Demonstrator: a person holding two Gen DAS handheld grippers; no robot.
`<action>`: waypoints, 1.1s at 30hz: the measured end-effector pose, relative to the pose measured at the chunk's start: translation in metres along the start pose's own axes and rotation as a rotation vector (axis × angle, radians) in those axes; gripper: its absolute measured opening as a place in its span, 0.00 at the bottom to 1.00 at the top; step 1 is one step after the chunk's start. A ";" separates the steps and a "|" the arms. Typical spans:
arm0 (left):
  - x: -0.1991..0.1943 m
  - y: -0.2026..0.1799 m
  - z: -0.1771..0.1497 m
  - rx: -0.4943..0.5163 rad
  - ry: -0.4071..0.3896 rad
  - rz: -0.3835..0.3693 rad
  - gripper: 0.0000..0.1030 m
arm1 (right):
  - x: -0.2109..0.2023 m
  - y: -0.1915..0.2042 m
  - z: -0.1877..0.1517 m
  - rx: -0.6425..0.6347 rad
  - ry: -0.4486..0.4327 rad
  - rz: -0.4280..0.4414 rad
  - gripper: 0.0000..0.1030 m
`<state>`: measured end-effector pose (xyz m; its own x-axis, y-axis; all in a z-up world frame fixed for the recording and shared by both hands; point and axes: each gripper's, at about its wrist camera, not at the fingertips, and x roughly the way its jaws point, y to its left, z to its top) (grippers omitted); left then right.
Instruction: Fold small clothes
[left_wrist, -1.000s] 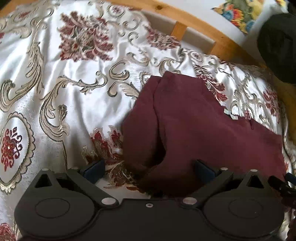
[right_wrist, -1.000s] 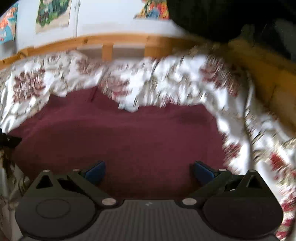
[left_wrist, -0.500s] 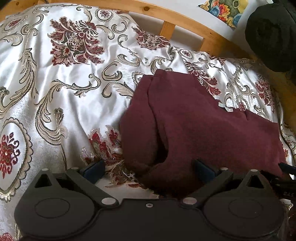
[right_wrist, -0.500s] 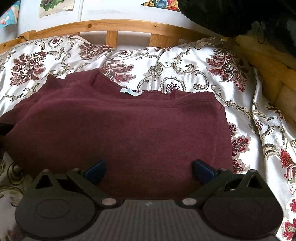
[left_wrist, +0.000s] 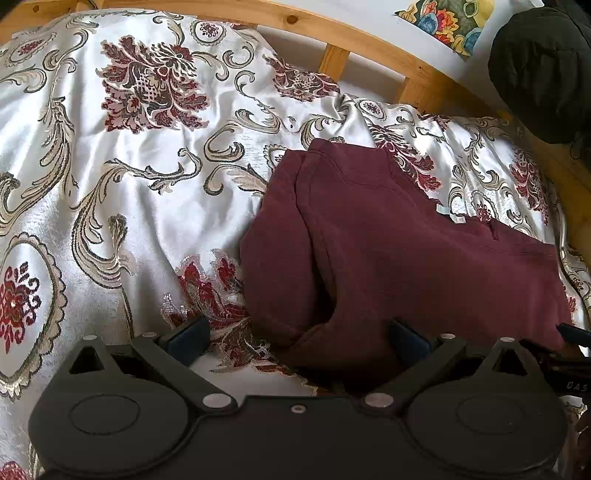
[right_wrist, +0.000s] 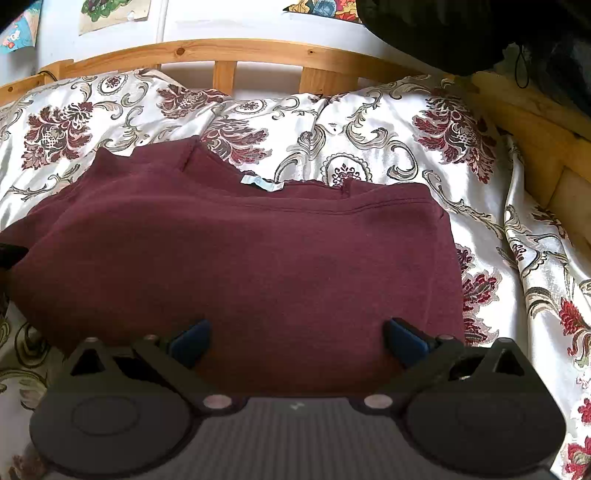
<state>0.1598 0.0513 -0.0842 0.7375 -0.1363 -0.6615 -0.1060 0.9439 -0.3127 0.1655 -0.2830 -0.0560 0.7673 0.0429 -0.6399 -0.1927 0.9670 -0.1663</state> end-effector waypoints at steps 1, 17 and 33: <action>0.000 0.000 0.000 0.000 -0.001 0.000 0.99 | 0.000 0.000 0.000 -0.001 0.000 0.000 1.00; 0.000 -0.001 -0.003 0.005 -0.019 0.005 0.99 | -0.023 0.038 0.008 -0.098 -0.160 0.088 1.00; 0.000 -0.001 -0.004 0.017 -0.027 0.004 0.99 | 0.002 0.038 -0.003 -0.014 -0.051 0.102 1.00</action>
<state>0.1574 0.0488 -0.0867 0.7550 -0.1246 -0.6438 -0.0979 0.9494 -0.2985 0.1574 -0.2469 -0.0660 0.7734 0.1542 -0.6149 -0.2798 0.9534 -0.1129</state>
